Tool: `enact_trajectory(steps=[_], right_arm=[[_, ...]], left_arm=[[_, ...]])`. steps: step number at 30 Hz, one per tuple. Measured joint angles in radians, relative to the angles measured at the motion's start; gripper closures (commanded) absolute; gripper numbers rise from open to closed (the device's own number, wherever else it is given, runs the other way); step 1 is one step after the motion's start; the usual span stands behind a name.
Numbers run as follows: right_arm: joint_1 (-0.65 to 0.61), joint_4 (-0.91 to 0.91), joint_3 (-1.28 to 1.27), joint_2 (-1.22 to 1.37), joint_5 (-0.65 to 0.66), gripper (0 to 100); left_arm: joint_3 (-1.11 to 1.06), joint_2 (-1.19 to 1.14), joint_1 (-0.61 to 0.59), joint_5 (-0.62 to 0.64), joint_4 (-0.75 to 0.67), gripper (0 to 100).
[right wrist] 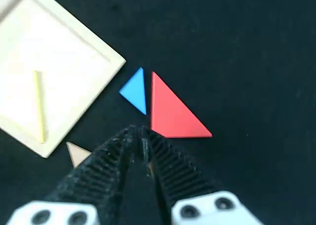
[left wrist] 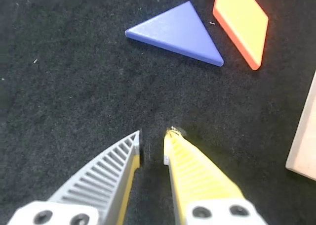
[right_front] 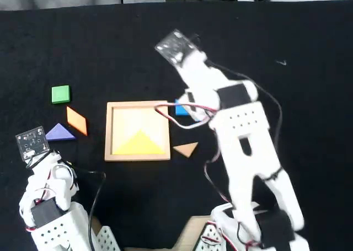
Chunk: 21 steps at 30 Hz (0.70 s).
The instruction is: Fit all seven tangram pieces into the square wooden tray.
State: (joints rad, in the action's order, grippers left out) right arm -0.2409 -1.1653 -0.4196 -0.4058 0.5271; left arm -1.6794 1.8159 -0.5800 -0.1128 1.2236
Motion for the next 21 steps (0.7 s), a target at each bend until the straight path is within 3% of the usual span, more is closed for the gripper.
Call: enact_trajectory(steps=[6,13,21], right_arm=[[0.069,0.106,-0.1,-0.011,-0.032,98.6],[0.077,0.321,-0.23,0.095,-0.147,98.5],[0.077,0.365,-0.25,0.098,-0.155,93.9]], left_arm=[[0.0,0.0,0.0,0.0,-0.002,62],[0.0,0.0,0.0,0.0,0.025,61],[0.0,0.0,0.0,0.0,0.025,61]])
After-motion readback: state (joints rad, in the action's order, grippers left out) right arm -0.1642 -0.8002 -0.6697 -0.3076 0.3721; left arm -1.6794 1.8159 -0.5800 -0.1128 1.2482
